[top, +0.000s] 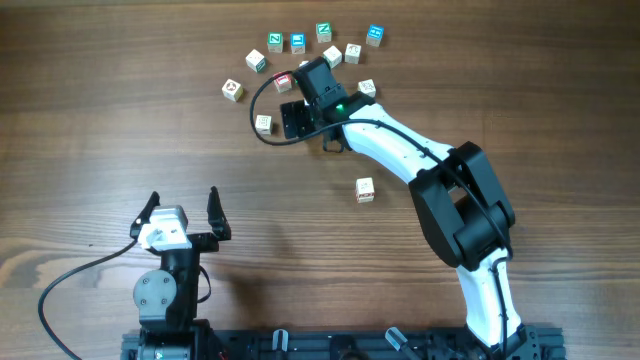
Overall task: Form a tower
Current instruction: 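Move the right gripper to the cluster above the ladybug block, then lower the open right gripper and close it on the white ladybug block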
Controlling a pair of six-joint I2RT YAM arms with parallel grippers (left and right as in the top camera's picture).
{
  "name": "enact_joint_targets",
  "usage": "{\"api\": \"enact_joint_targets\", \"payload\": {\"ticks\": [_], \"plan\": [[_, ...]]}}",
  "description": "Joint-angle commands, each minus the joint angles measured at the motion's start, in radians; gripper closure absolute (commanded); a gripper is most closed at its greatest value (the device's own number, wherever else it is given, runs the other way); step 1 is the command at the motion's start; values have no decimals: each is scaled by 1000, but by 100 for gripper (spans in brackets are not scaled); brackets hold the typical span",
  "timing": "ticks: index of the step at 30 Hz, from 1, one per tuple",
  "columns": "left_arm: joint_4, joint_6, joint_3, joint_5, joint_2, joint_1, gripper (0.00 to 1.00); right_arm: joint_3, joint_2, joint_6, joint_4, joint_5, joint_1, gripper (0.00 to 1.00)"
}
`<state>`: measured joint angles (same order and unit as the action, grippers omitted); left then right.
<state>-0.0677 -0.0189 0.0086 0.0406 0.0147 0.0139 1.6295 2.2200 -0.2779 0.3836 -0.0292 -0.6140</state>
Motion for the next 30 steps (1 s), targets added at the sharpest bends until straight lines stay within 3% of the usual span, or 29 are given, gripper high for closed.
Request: {"api": "enact_joint_targets", "payload": {"ticks": [1, 4, 5, 9, 10, 11, 13, 16, 19, 22, 30], "plan": [[0, 19, -3, 13, -5, 6, 0, -9, 15, 274, -19, 56, 0, 4], [0, 19, -3, 13, -5, 6, 0, -9, 15, 382, -37, 55, 0, 20], [0, 19, -3, 13, -5, 6, 0, -9, 15, 383, -39, 55, 0, 21], [0, 19, -3, 13, -5, 6, 0, -9, 15, 384, -40, 61, 0, 50], [0, 19, -3, 13, -5, 6, 0, -9, 15, 383, -41, 61, 0, 53], [0, 19, -3, 13, -5, 6, 0, -9, 15, 383, -43, 61, 0, 50], [-1, 19, -3, 13, -5, 6, 0, -9, 15, 383, -50, 87, 0, 35], [0, 19, -3, 13, -5, 6, 0, -9, 15, 382, -57, 109, 0, 32], [0, 19, -3, 13, -5, 6, 0, -9, 24, 383, -65, 109, 0, 38], [0, 19, -3, 13, -5, 6, 0, -9, 68, 382, -77, 106, 0, 37], [0, 19, -3, 13, -5, 6, 0, -8, 52, 356, -76, 63, 0, 59]]}}
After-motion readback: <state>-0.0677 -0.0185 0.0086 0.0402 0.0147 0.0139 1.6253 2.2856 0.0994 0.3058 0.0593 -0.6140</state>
